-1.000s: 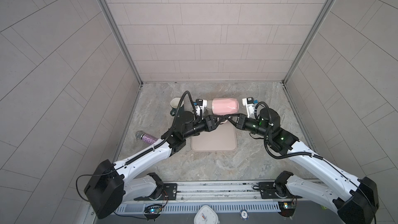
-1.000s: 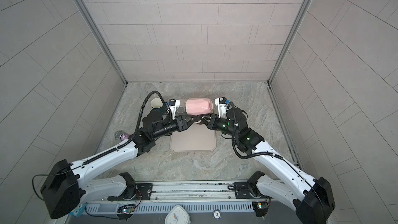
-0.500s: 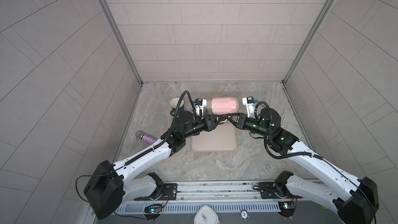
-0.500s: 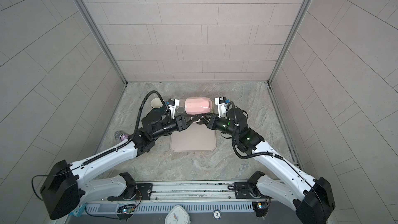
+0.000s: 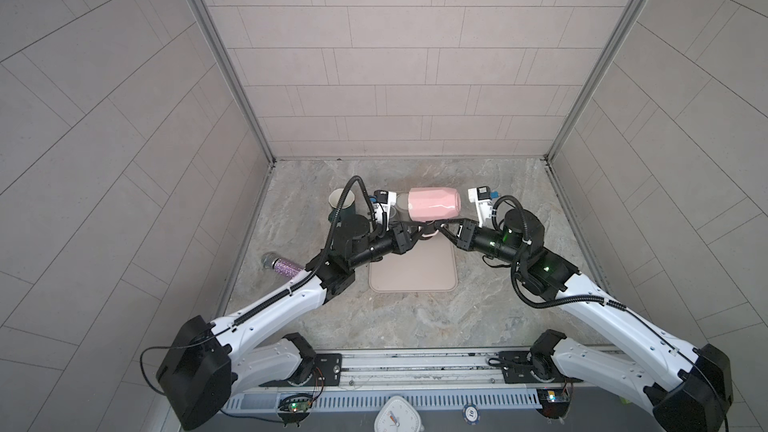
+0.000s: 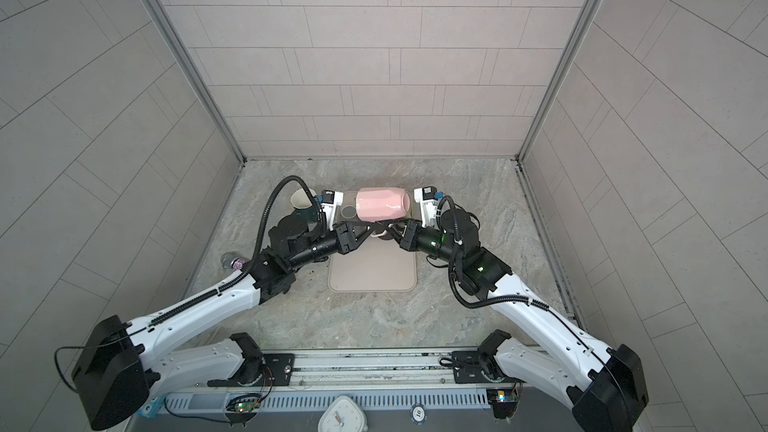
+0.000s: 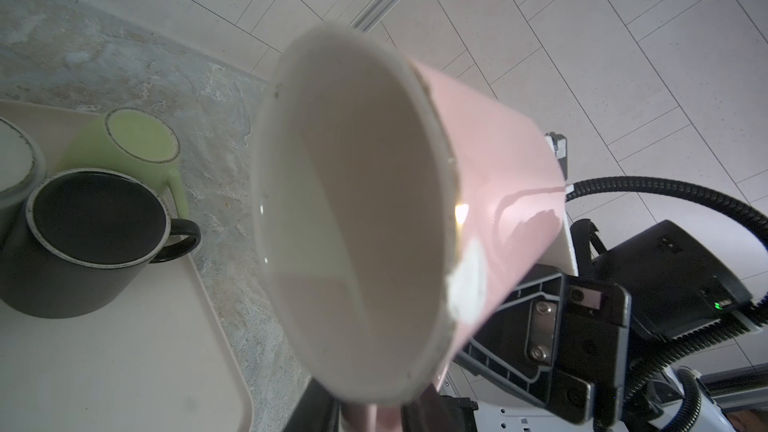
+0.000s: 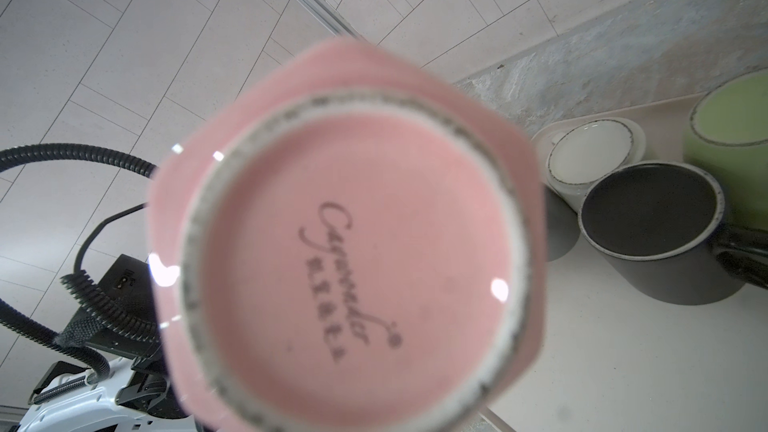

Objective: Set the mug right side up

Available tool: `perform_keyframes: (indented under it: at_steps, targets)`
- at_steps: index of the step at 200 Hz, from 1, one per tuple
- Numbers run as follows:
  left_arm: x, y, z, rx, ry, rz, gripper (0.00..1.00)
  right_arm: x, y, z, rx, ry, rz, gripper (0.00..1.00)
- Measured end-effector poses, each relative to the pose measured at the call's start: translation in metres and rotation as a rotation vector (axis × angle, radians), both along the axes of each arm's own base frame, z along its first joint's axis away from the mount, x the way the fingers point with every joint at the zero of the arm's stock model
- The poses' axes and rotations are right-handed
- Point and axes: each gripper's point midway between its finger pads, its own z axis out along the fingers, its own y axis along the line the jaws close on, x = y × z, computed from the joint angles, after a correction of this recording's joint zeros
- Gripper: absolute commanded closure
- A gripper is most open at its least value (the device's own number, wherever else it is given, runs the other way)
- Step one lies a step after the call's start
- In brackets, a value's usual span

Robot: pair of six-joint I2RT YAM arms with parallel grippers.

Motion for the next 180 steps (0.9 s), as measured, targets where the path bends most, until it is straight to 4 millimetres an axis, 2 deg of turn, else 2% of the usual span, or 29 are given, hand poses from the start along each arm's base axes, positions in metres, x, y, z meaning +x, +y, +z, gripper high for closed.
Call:
perform_keyframes:
  at_steps: [79,180]
  targets:
    - [0.0012,0.0011,-0.0006,0.003,0.000,0.003,0.76,-0.0005,0.0002,0.0001,-0.004,-0.005,0.004,1.00]
    - [0.0039,-0.0029,0.0002,-0.026,0.001,-0.014,0.72,0.0009,-0.0015,-0.0001,-0.016,-0.022,0.005,1.00]
